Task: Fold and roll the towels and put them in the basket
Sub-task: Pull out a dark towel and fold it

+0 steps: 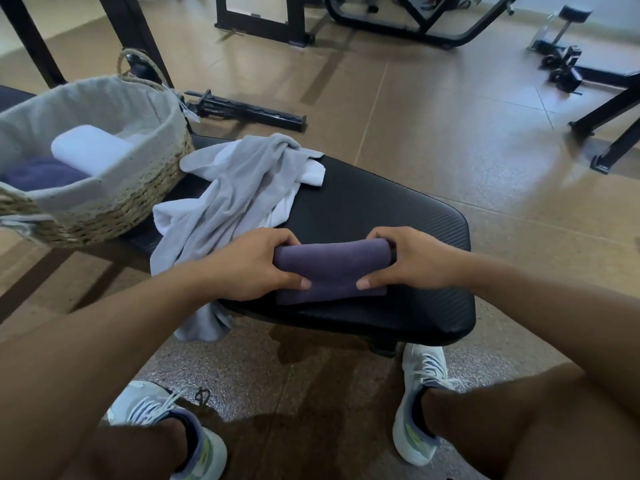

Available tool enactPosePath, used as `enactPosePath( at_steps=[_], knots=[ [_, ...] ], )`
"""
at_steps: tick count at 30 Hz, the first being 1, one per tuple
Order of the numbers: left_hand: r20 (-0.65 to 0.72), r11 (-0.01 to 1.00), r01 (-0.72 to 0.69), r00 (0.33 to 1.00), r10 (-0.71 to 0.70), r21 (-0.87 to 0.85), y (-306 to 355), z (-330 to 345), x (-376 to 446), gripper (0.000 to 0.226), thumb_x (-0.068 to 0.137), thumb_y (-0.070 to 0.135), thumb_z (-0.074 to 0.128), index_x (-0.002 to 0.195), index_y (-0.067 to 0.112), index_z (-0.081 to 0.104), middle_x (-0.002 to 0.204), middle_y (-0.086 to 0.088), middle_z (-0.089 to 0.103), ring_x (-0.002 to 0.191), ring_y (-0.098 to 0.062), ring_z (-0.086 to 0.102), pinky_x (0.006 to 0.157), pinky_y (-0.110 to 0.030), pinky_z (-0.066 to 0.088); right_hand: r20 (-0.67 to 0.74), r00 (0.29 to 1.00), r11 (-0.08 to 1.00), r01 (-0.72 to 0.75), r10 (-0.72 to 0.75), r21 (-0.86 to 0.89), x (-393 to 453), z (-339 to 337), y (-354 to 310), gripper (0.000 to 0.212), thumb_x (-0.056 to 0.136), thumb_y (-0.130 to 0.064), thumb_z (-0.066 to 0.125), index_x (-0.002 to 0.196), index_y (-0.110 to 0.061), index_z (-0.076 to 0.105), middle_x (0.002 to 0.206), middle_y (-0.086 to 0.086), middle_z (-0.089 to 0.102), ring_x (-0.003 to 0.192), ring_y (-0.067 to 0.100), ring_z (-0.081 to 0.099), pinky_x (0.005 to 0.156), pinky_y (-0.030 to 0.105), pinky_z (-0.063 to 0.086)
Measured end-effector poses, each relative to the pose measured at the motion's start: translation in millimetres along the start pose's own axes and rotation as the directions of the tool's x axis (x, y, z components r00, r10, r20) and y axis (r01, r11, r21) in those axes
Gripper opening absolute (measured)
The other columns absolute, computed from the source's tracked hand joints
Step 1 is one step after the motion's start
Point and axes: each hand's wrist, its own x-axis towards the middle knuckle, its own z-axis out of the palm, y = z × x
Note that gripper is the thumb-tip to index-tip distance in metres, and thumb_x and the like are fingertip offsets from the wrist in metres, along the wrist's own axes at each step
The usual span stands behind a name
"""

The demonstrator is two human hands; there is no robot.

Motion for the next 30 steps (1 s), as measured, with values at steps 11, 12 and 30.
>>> enactPosePath(
  at_steps=[11,12,30],
  knots=[
    [0.142,0.952,0.121,0.986,-0.084,-0.282,15,-6,-8,0.056,0.06,0.047,0.094,0.104,0.029,0.063,0.093,0.009,0.077,0.087,-0.009,0.072,0.084,-0.035,0.054,-0.159,0.972,0.763,-0.029,0.172,0.646,-1,-14,-23,0.038,0.087,-0.008,0.075,0.123,-0.008,0.062,0.108,0.015,0.076,0.106,0.032,0.071,0.097,0.042,0.055],
    [0.182,0.954,0.13,0.98,-0.082,-0.269,18,-4,-10,0.065,0.056,0.057,0.092,0.109,0.034,0.062,0.099,0.014,0.076,0.093,-0.007,0.071,0.089,-0.036,0.055,-0.184,0.97,0.732,0.008,0.161,0.681,-1,-13,-29,0.041,0.085,-0.006,0.076,0.123,-0.007,0.06,0.108,0.018,0.075,0.102,0.032,0.071,0.094,0.039,0.056],
    [-0.214,0.519,-0.095,0.961,-0.173,-0.85,38,1,-17,0.045,0.075,0.032,0.083,0.116,0.017,0.07,0.108,-0.003,0.078,0.104,-0.02,0.074,0.089,-0.038,0.059,-0.33,0.94,0.821,0.256,-0.088,0.51,-4,23,-65,0.062,0.085,-0.024,0.078,0.141,-0.026,0.052,0.122,-0.005,0.071,0.112,0.009,0.068,0.095,0.03,0.056]
  ],
)
